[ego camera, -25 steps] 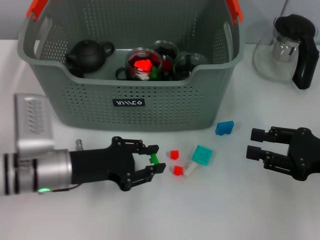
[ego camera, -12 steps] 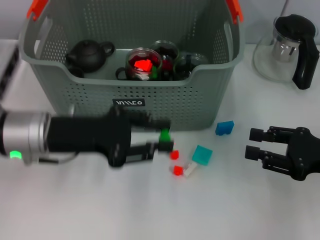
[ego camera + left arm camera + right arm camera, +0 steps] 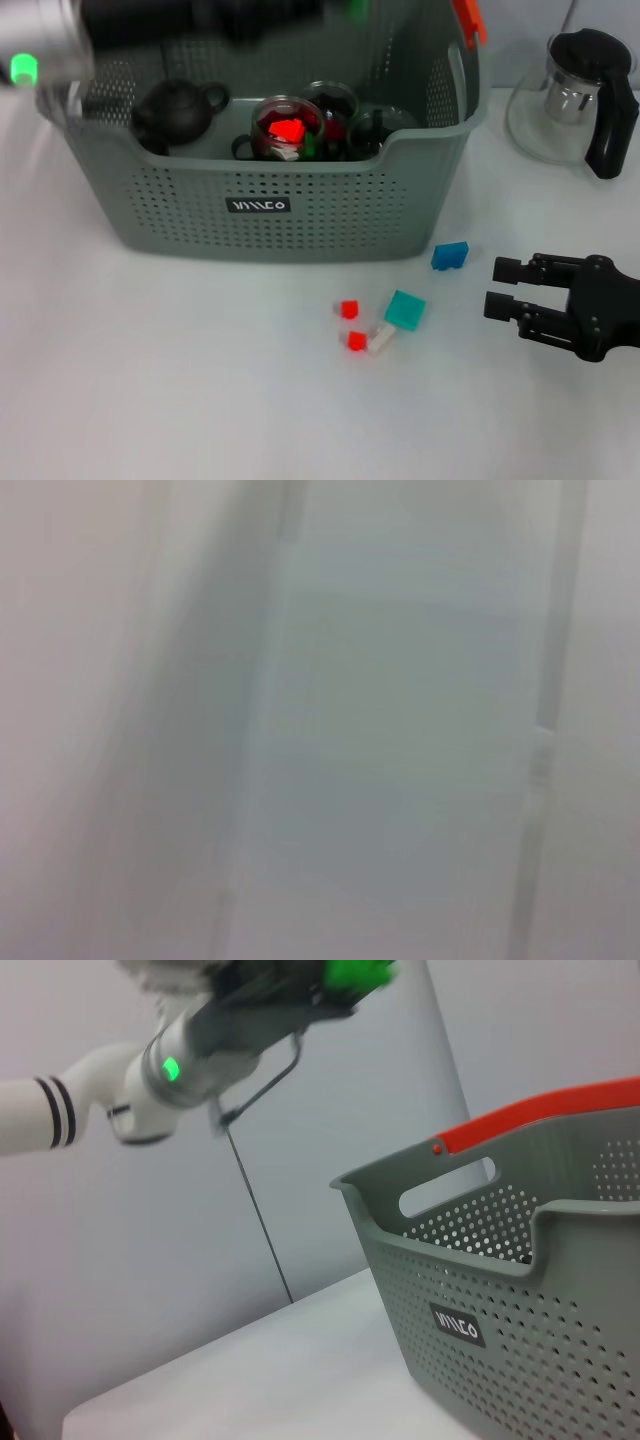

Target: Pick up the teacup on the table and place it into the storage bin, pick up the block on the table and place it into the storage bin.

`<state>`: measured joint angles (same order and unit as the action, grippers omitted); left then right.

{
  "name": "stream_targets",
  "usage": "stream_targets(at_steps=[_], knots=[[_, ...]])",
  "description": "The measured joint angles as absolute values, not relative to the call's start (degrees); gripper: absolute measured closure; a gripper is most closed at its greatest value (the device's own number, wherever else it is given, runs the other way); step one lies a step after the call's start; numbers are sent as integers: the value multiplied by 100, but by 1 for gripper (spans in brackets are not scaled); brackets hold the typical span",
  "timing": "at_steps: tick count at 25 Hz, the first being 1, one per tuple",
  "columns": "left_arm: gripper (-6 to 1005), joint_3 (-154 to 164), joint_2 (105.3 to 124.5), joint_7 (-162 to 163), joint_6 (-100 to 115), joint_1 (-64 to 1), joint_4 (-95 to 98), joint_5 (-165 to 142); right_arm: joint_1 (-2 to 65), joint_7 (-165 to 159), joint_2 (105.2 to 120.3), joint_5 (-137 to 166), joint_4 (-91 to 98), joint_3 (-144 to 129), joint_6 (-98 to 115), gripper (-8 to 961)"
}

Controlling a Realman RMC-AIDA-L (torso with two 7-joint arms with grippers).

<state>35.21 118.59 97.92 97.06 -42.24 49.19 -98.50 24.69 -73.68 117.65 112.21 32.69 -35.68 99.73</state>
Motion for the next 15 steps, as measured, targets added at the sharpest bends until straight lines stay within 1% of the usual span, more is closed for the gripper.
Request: stream_targets(at_steps=[1,2,5,7,9,15], knots=[[565,3603,11813,9948,9489,-4260,4968,-9900,2469,-7366,11765,11221,3269,-3568,9970,417],[560,3821,11716,10248,9085,-4329,5053,-10052,2470,-7363,11769,11221,3269,-3568,9968,416],[547,4512,11519,10904,8256,-4471,5215,-10677,2472,-7357,11775,11218,3269,-3568,9962,416],[537,4885,11488,11242,7857,-4543,5336,-11224,2483,-7356,11776,11219,3269,-3569,9955,416],[528,5140,11532,11456,7579,-4600,5454,-11793,2492,-7356,11777,11219,3269,-3568,9952,416],[501,5768,11823,12204,6844,-4741,5690,-13256,2496,-7356,11778,11212,3269,-3568,9940,416]])
